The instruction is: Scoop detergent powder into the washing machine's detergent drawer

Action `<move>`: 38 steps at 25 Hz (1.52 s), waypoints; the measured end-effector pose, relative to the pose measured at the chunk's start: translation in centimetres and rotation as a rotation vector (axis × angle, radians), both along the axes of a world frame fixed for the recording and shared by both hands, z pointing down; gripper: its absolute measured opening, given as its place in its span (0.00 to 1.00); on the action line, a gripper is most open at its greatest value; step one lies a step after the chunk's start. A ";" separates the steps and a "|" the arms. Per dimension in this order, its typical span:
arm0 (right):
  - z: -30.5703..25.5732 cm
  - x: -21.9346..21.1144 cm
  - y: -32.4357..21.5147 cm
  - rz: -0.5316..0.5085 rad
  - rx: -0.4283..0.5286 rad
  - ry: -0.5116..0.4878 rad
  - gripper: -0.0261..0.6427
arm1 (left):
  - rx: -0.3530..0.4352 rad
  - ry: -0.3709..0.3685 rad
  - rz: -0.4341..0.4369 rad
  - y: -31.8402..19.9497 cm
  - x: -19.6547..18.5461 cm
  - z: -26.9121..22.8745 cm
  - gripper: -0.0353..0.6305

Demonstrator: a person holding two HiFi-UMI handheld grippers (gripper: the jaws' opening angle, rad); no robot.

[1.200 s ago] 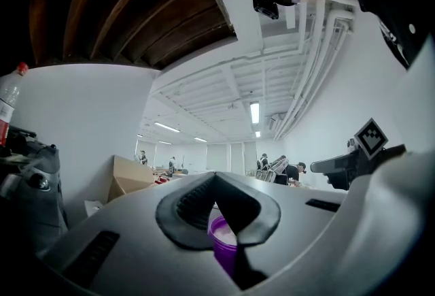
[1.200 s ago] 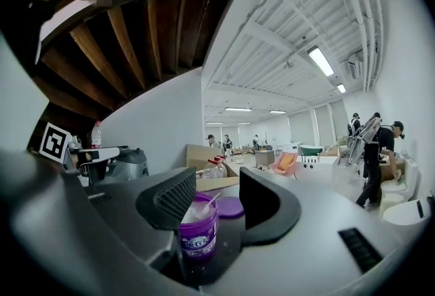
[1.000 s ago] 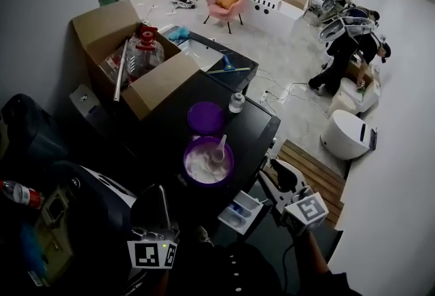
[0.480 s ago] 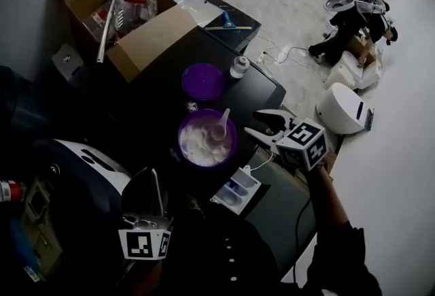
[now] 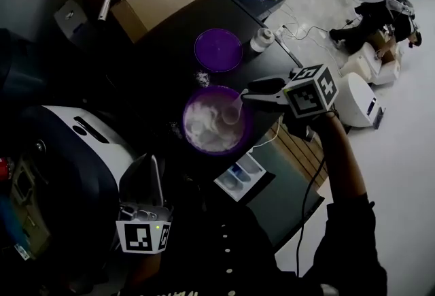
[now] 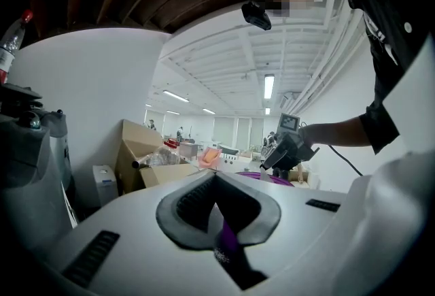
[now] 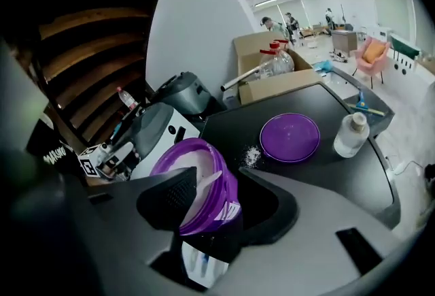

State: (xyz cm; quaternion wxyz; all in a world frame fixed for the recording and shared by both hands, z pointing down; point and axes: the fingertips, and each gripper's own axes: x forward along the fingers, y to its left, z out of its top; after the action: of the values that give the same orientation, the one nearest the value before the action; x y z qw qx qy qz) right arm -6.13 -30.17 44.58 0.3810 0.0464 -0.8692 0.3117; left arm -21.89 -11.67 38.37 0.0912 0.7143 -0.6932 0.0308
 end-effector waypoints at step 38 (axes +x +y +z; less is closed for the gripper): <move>-3.0 0.9 7.1 -0.622 0.513 -0.008 0.09 | -0.032 0.019 -0.004 -0.9 1.4 0.8 0.06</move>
State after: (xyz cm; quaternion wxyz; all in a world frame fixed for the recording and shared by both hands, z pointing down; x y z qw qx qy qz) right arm -5.28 -23.02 41.55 0.4299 -0.1265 -0.8928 -0.0455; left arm -20.48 -12.60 39.13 0.1094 0.7116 -0.6932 0.0349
